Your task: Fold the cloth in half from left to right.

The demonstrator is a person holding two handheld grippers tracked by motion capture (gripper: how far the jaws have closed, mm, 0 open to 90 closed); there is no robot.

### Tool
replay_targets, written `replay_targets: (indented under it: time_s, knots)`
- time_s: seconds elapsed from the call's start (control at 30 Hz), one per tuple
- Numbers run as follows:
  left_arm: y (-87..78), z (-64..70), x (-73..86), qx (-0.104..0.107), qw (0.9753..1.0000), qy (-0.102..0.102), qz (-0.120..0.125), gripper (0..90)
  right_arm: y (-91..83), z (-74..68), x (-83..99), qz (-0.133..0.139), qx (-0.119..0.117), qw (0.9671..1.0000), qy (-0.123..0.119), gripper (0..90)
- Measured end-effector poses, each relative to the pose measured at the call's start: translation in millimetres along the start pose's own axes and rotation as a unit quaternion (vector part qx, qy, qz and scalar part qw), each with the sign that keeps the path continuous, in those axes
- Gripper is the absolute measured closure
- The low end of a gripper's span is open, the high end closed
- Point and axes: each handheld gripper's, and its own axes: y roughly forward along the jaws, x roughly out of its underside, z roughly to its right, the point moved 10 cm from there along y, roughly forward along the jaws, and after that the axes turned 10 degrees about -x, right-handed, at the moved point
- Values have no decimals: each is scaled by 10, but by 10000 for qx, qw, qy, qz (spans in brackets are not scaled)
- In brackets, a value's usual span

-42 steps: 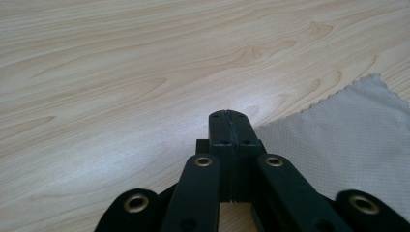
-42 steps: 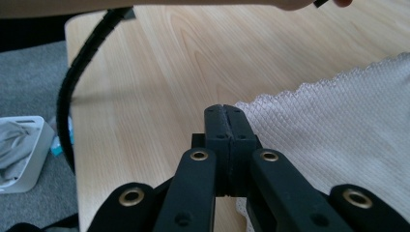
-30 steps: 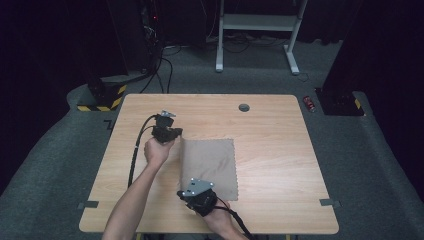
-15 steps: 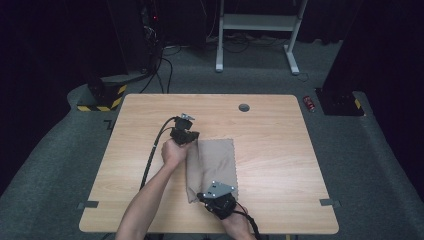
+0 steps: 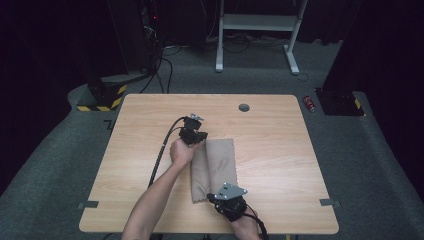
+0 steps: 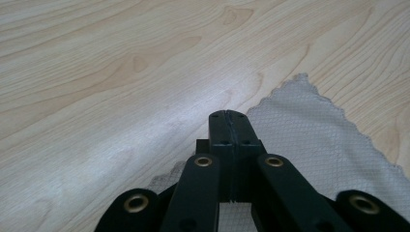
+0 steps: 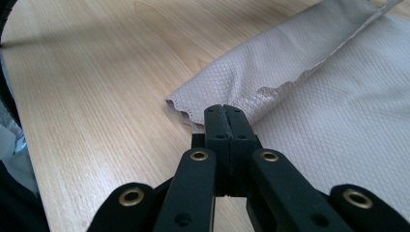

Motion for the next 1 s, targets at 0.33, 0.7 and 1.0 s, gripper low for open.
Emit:
replay_targets:
  time_s: [0.33, 0.7, 1.0]
  knots:
    - [71, 164, -38, 85, 9999, 95, -26, 900, -72, 54, 122, -17, 73, 9999, 100, 900]
    - [176, 422, -220, 202, 9992, 330, -12, 900, -258, 158, 213, 51, 288, 9992, 272, 900]
    - [285, 636, -288, 276, 9981, 552, -86, 899, -356, 217, 327, 94, 400, 9982, 427, 900]
